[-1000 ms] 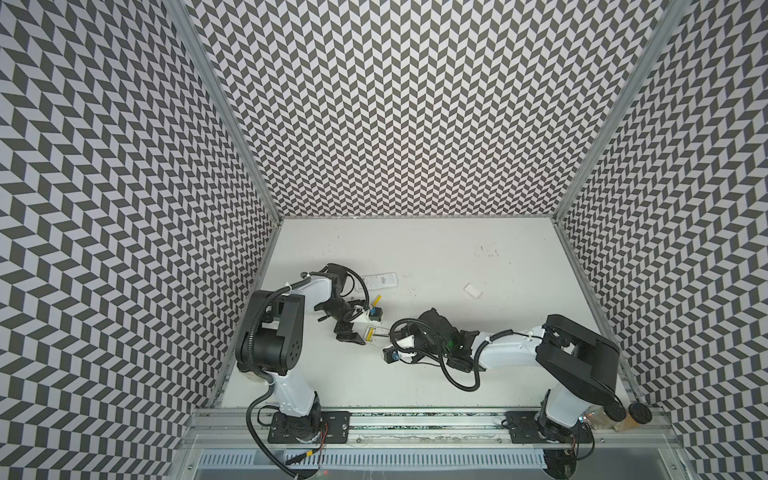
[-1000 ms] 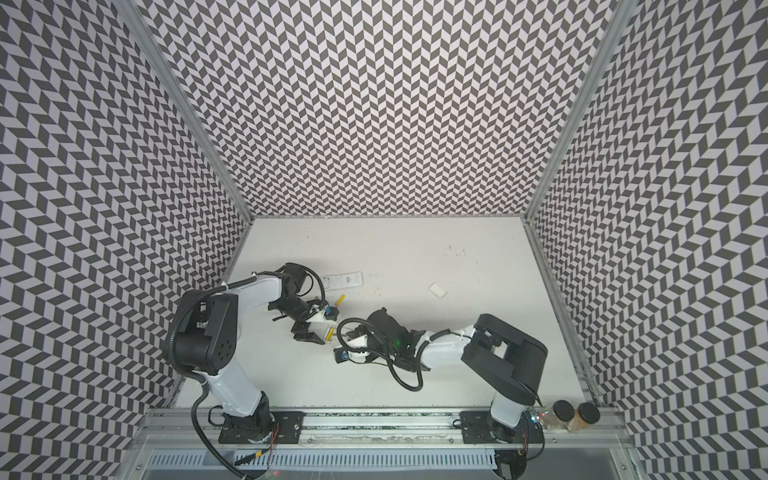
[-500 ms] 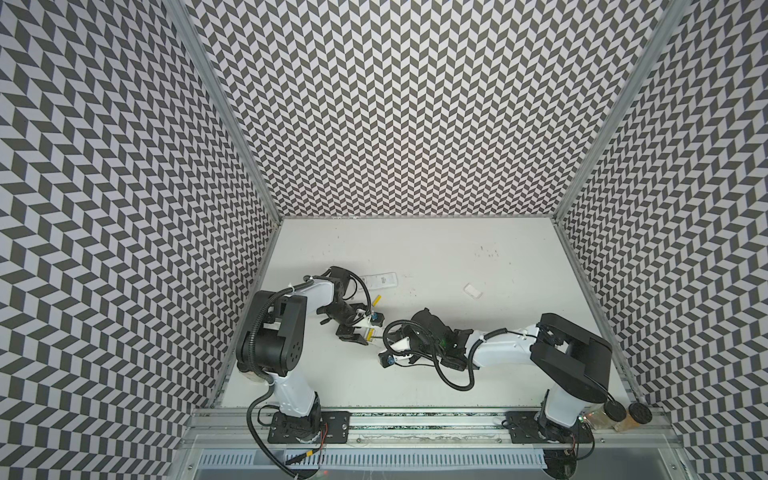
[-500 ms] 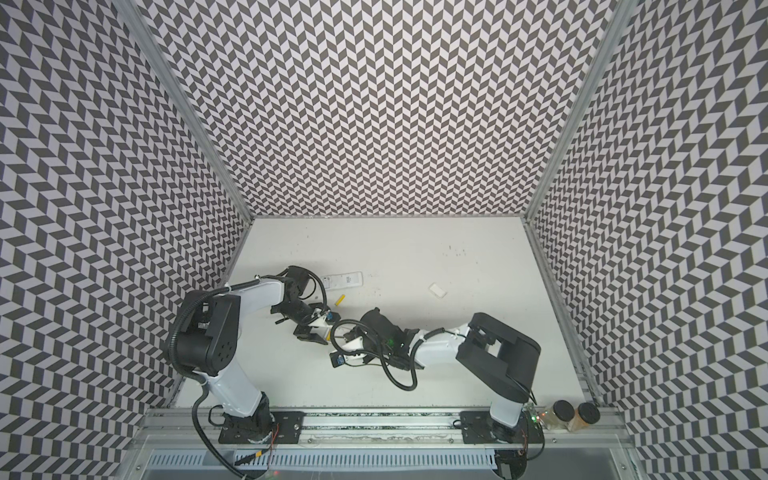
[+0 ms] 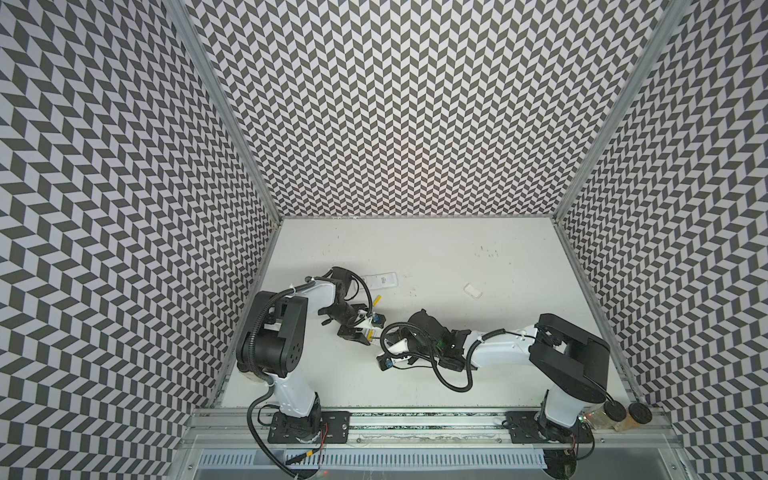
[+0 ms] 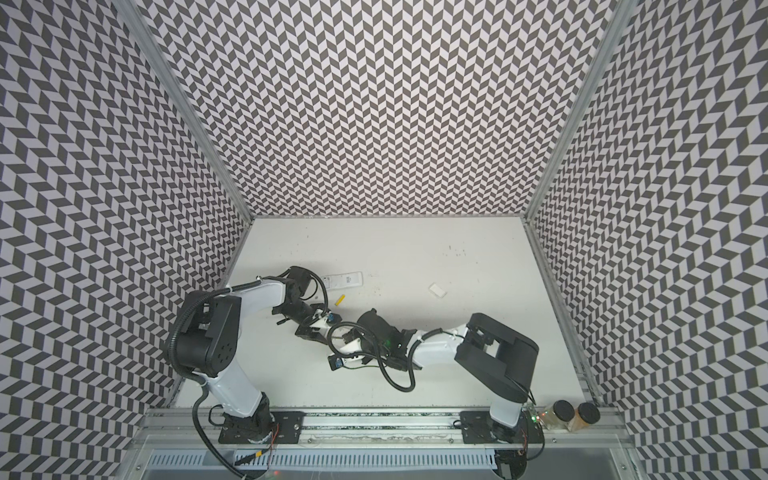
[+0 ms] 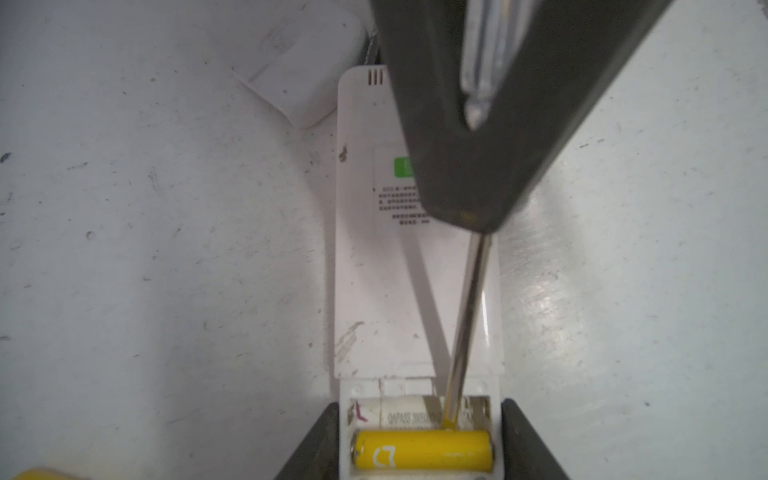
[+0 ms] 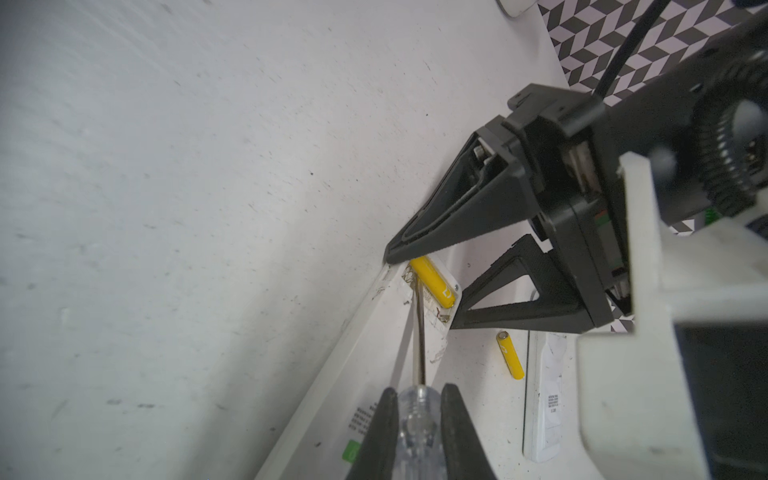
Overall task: Unload the batteries from the remote control
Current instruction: 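Insert the screwdriver tip beside the yellow battery with the right gripper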
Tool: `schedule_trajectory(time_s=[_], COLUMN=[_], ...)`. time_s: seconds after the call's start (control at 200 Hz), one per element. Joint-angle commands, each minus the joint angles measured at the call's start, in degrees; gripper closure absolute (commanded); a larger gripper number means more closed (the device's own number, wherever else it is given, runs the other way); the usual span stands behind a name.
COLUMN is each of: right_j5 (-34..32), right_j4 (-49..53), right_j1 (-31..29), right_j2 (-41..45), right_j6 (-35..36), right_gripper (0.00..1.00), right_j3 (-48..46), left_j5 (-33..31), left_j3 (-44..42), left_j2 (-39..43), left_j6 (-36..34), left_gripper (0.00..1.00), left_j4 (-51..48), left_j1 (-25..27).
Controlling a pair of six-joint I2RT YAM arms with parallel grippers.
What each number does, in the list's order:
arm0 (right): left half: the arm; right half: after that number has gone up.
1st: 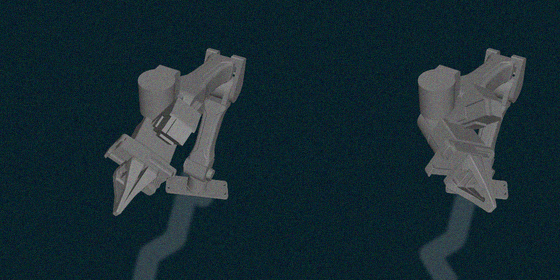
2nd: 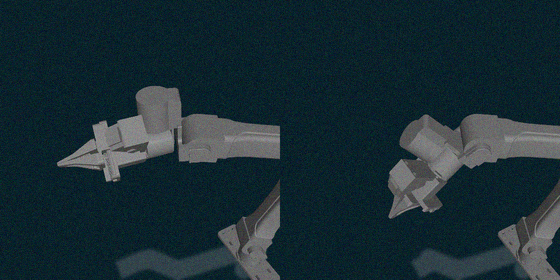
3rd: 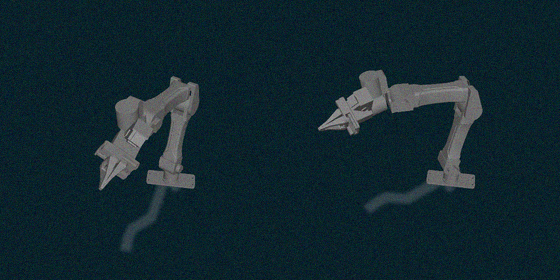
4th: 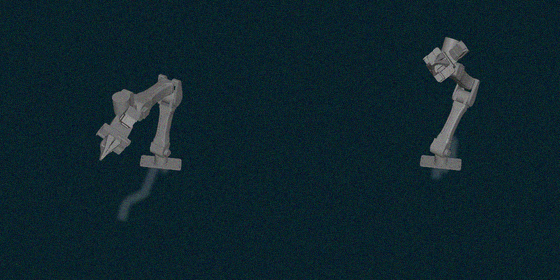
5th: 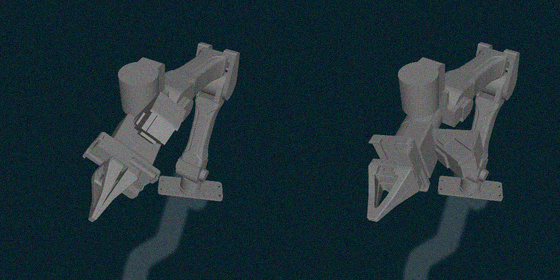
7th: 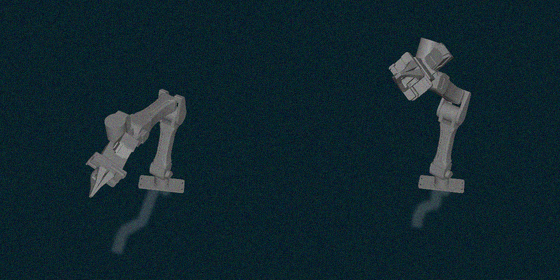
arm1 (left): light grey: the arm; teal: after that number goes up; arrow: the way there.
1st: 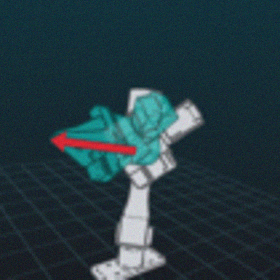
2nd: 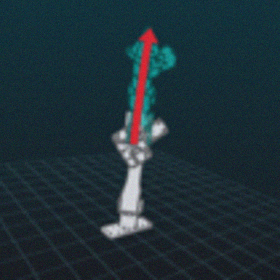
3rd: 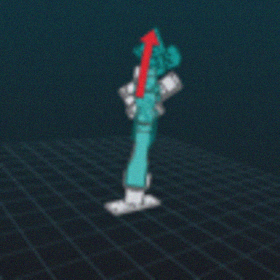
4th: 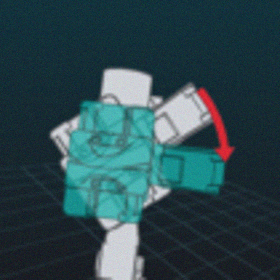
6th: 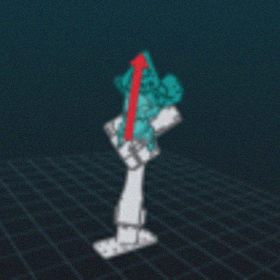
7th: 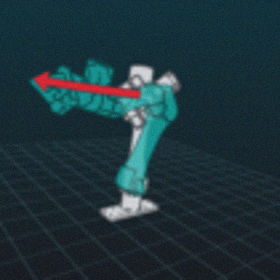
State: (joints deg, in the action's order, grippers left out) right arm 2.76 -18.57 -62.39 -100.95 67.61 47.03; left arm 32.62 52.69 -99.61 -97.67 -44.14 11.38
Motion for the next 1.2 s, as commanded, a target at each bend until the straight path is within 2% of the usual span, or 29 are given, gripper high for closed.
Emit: schedule_trajectory(time_s=[0.0,0.105,0.451,0.521,0.726,0.861,0.976,1.106,1.192], right_j5=[-2.00,-2.85,-2.14,-2.12,-3.08,-0.70,3.57,5.30,5.30], right_j4=[0.78,-2.38,-27.95,-30.19,-21.85,-2.78,3.65,4.85,-1.37], right_j1=[-1.04,-1.12,-1.24,-1.21,-1.24,-1.24,-1.24,-1.23,-1.13], right_j2=[-2.19,-2.33,-5.64,-6.58,-3.71,-2.11,-0.84,-1.75,-2.21], right_j6=[2.58,2.36,-4.53,-5.50,-0.49,7.34,11.25,11.59,9.52], right_gripper=[1.00,1.00,1.00,1.00,1.00,1.00,1.00,1.00,1.00], right_j3=[0.96,0.04,-9.67,-10.27,-8.59,-2.95,-1.10,0.27,-1.36], left_j5=[-3.22,-3.35,-3.72,-3.88,-3.79,-3.68,-3.36,-3.35,-3.28], left_j3=[-2.15,-2.19,-2.13,-2.19,-2.56,-2.50,-2.31,-2.37,-2.48], left_j2=[-0.23,-0.33,-0.58,-0.64,-0.31,-0.23,-0.16,-0.15,0.03], left_j6=[-2.05,-2.13,-2.53,-2.58,-2.99,-3.10,-3.10,-3.09,-3.12], left_gripper=[0.49,0.51,0.51,0.51,0.50,0.50,0.51,0.51,0.51], left_j4=[0.06,0.11,0.20,0.33,-0.02,-0.06,-0.37,-0.41,-0.42], left_j1=[0.52,0.52,0.71,0.83,0.79,0.84,0.93,1.19,1.39])
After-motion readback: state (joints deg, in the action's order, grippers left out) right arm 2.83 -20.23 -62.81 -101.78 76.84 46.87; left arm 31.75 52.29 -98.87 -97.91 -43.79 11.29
